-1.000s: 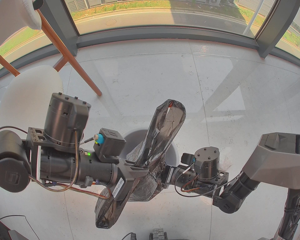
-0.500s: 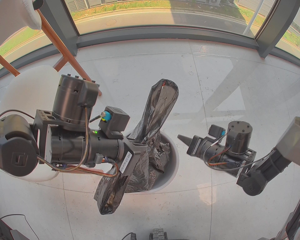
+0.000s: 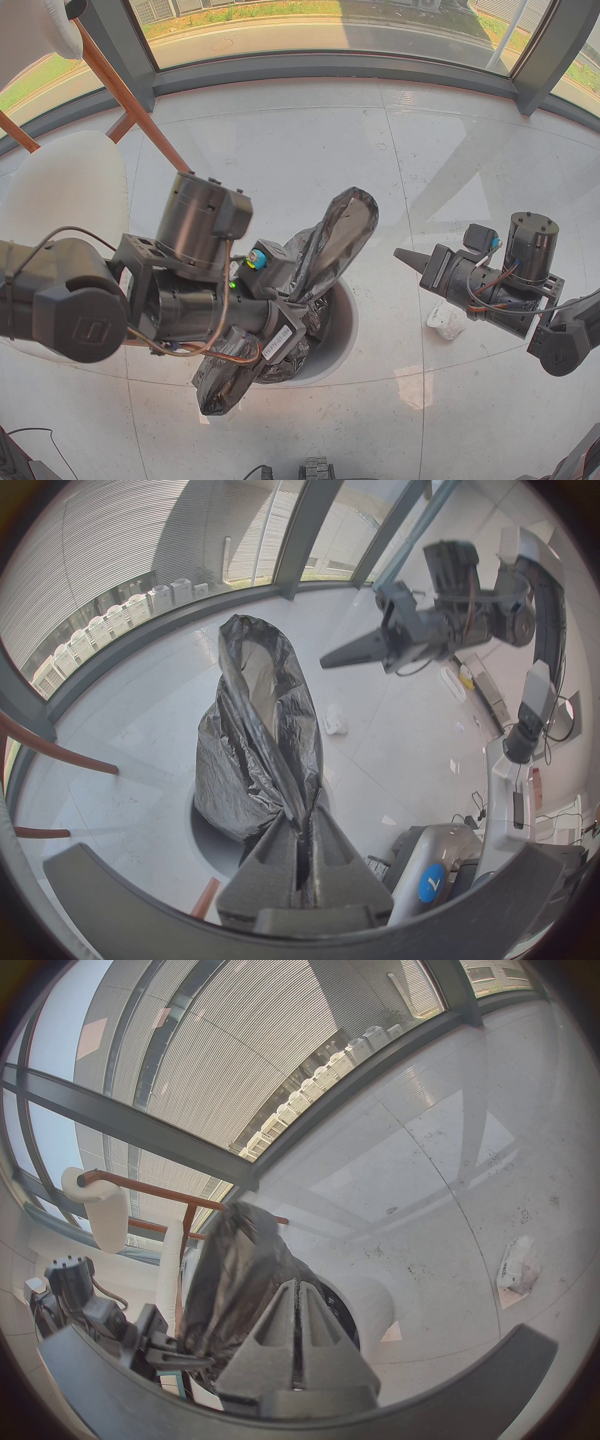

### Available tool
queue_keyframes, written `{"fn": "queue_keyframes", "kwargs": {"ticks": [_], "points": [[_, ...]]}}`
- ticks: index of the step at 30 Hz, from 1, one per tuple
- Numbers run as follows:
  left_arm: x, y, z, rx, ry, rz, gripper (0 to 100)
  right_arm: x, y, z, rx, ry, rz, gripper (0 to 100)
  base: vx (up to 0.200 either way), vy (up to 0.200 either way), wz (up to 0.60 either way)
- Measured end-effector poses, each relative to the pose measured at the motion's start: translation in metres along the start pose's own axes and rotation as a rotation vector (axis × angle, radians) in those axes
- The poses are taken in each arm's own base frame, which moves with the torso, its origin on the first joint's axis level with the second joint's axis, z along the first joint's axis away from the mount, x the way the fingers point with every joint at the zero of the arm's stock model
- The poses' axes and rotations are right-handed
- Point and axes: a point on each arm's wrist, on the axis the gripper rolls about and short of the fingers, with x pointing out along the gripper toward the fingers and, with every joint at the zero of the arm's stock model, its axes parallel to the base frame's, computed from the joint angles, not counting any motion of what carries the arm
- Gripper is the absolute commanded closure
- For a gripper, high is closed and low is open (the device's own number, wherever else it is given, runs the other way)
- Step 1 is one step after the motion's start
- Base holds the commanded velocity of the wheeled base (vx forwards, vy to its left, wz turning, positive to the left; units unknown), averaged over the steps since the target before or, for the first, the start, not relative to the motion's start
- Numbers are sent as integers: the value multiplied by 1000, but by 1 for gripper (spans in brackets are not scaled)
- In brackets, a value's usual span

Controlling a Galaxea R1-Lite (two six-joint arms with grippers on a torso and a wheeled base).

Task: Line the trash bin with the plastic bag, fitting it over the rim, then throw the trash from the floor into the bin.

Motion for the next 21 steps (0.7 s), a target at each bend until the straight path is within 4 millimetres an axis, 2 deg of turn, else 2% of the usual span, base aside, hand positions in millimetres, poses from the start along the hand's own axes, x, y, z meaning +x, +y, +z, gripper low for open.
{"fn": "queue_keyframes", "kwargs": {"ticks": [1,2,14,21], "points": [[3,-3,-1,7,13,5,100,-1,2,1,-1,-4,5,100,0,0,0],[5,-6,-2,11,25,12,100,-2,4,3,-2,-8,10,0,0,0,0],[20,-21,-5,-57,64,37,100,-1,13,-1,-2,19,31,0,0,0,0],[22,-26,-4,-62,65,28,100,11,13,-8,-1,36,28,0,0,0,0]]}}
